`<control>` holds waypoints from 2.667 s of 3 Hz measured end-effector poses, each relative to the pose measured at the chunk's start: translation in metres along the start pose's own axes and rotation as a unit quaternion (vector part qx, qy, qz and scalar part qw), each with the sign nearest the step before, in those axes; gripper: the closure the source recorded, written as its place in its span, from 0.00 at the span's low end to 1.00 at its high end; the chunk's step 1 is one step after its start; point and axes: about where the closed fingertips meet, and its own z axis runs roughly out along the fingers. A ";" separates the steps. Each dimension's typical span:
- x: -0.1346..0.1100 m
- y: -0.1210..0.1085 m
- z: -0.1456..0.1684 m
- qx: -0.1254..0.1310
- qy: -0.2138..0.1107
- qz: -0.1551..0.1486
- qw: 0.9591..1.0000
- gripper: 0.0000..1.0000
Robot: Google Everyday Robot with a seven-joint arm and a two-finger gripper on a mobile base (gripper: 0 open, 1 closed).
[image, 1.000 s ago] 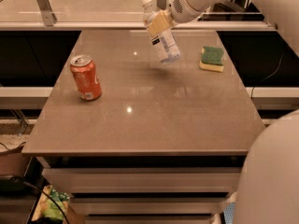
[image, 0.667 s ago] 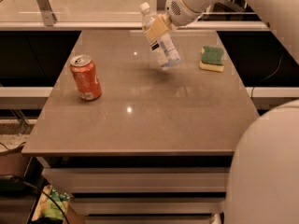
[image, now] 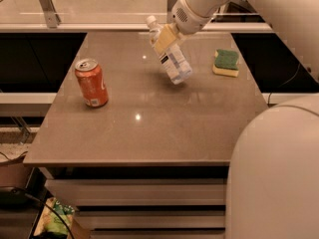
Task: Knock blue plastic bottle over
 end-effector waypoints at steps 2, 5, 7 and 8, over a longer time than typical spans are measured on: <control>-0.003 0.002 0.020 -0.022 0.021 -0.009 0.999 1.00; -0.009 0.008 0.048 -0.028 0.072 -0.033 0.996 1.00; -0.013 0.017 0.071 -0.038 0.088 -0.044 0.994 1.00; -0.016 0.018 0.084 -0.047 0.092 -0.050 0.993 1.00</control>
Offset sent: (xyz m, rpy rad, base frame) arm 0.0190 0.0181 -0.0165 0.0033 0.0567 0.0750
